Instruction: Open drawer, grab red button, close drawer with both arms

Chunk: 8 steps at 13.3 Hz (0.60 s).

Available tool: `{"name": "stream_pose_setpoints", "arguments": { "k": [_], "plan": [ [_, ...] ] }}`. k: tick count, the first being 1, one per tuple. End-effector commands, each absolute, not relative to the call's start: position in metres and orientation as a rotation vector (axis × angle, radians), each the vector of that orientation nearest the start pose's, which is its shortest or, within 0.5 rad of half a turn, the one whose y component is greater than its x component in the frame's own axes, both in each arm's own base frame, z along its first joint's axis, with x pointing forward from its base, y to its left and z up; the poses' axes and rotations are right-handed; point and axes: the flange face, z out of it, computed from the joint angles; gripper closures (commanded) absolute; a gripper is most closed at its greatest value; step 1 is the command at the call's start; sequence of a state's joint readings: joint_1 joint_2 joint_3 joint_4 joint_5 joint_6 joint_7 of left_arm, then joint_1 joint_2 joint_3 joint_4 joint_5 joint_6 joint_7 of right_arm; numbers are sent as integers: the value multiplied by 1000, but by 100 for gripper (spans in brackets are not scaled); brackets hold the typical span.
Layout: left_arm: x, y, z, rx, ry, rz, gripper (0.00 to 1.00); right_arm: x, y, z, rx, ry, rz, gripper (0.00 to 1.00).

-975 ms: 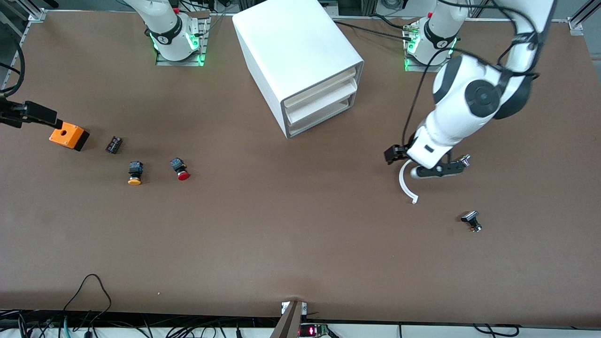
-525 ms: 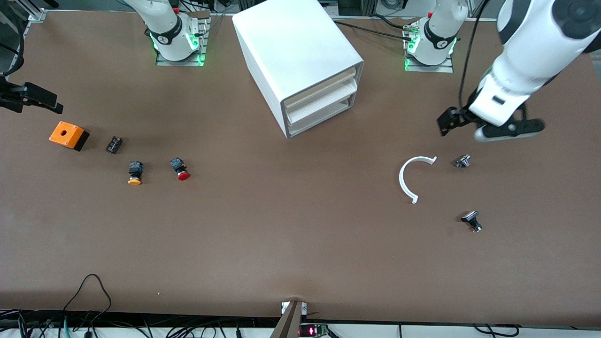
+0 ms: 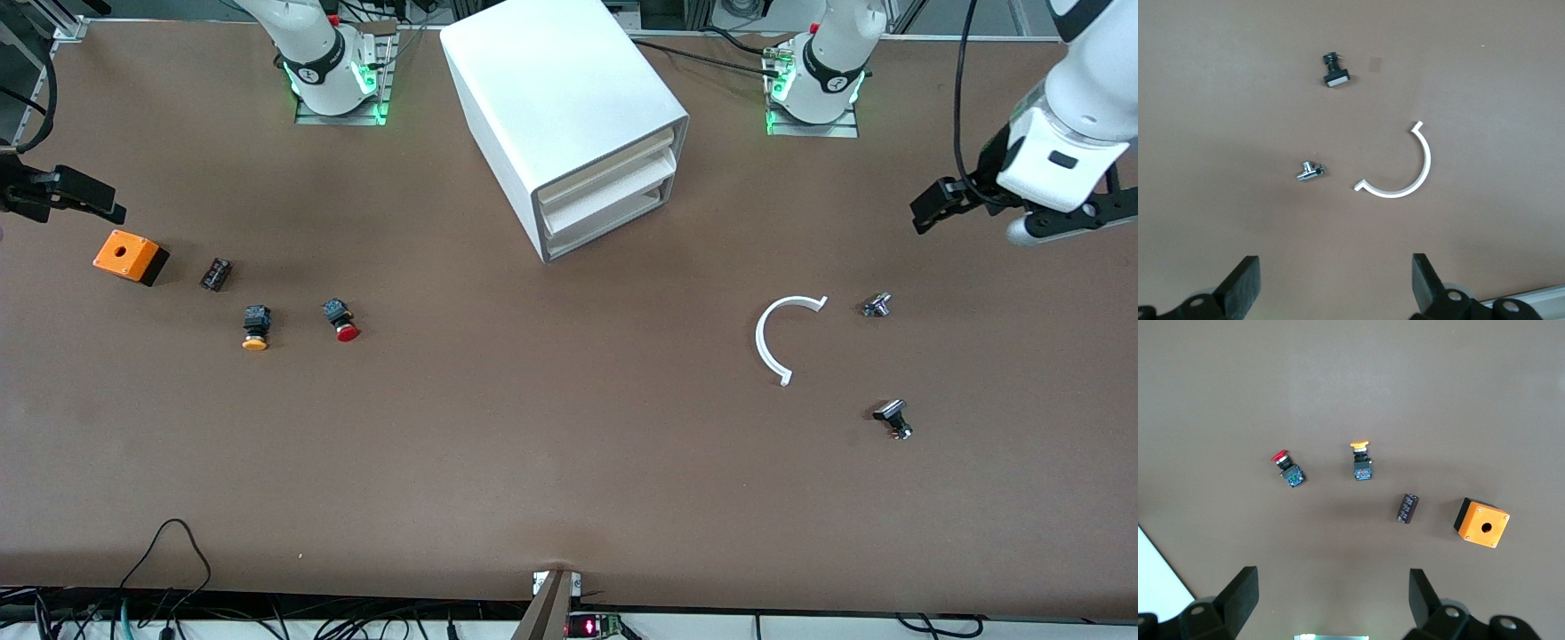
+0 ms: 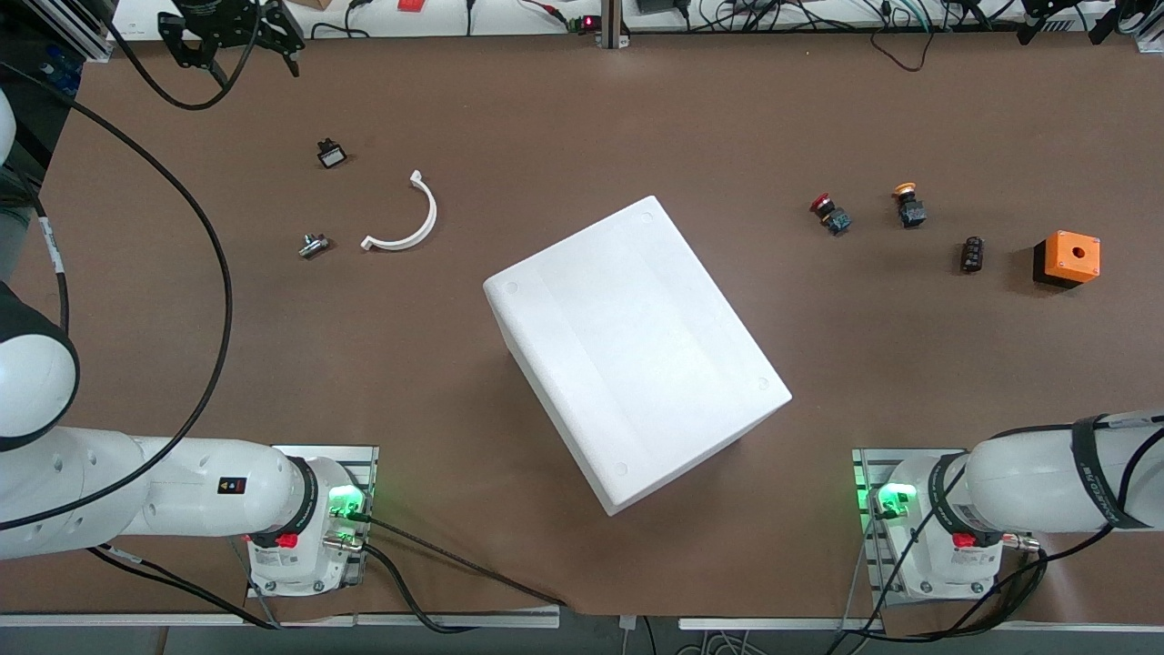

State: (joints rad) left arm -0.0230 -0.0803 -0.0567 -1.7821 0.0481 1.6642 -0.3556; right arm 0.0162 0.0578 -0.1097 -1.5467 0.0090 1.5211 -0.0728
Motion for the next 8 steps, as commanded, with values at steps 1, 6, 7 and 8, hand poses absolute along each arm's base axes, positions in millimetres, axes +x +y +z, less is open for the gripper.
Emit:
{"name": "stream_pose_setpoints", "arguments": {
  "k": [1, 6, 7, 8],
  "plan": [
    [536, -24, 578, -3065, -365, 67, 0, 567, -63, 608, -3126, 89, 46, 0],
    [545, -30, 582, -3064, -354, 81, 0, 569, -56, 610, -3126, 63, 24, 0],
    [545, -30, 582, -3064, -354, 81, 0, 569, -49, 610, -3126, 48, 26, 0],
    [545, -32, 583, -3065, -350, 78, 0, 570, -46, 610, -3122, 43, 21, 0]
  ]
}}
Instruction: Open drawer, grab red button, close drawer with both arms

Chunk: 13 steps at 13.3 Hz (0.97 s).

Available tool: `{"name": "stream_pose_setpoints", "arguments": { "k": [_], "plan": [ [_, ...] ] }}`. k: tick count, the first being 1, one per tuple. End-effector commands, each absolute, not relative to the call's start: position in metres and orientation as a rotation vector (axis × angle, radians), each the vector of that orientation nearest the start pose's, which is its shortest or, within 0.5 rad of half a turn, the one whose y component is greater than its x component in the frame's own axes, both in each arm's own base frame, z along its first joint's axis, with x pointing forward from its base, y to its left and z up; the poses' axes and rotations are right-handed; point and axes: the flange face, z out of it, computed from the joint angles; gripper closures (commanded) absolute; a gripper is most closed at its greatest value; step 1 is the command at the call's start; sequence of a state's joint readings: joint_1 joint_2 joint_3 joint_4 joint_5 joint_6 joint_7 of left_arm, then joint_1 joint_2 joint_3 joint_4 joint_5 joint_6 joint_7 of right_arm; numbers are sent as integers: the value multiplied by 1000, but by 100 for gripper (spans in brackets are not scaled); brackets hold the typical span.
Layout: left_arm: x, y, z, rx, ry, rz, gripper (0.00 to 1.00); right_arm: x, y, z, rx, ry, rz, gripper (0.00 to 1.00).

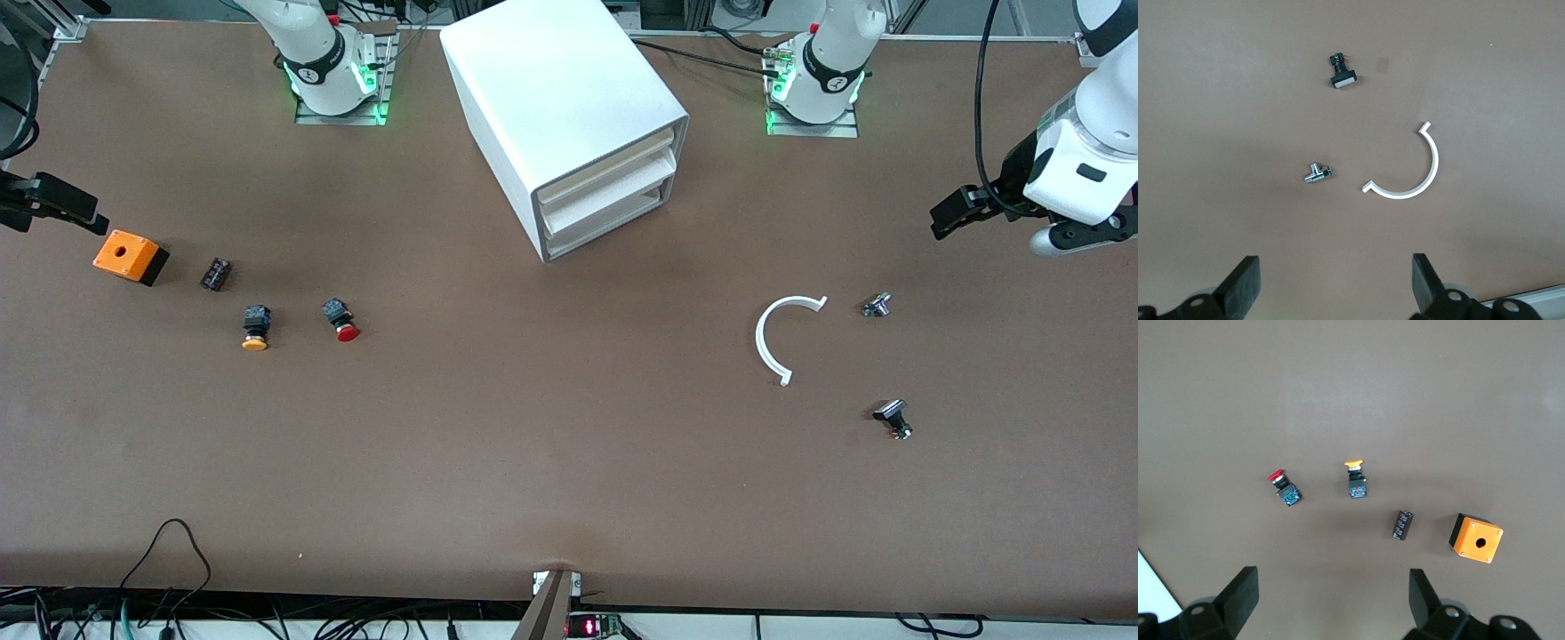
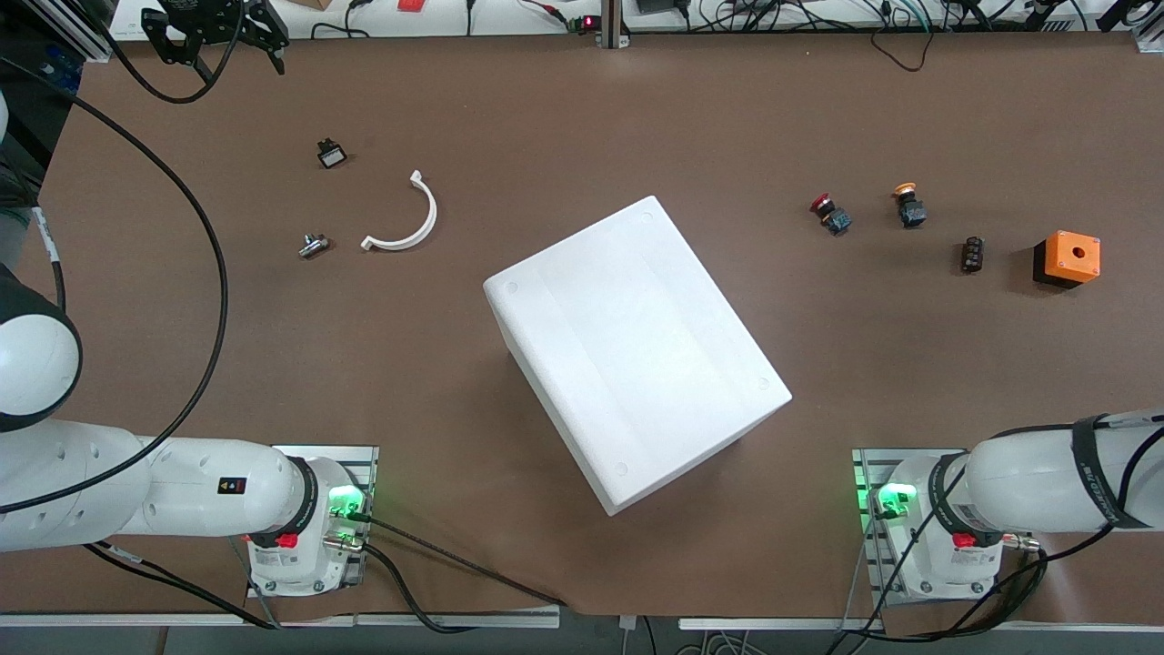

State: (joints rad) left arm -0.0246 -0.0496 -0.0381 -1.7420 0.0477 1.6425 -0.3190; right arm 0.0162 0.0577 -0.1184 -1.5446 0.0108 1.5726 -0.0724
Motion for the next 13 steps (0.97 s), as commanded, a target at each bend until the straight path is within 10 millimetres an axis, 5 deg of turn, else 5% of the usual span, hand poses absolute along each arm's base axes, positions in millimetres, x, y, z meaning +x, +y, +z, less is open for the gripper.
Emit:
{"name": "stream_pose_setpoints", "arguments": {
  "k": [1, 13],
  "plan": [
    [544, -33, 584, -3065, -350, 76, 0, 570, -48, 610, -3120, 51, 19, 0],
    [544, -33, 584, -3066, -347, 76, 0, 572, -46, 612, -3132, 22, -4, 0]
  ]
}}
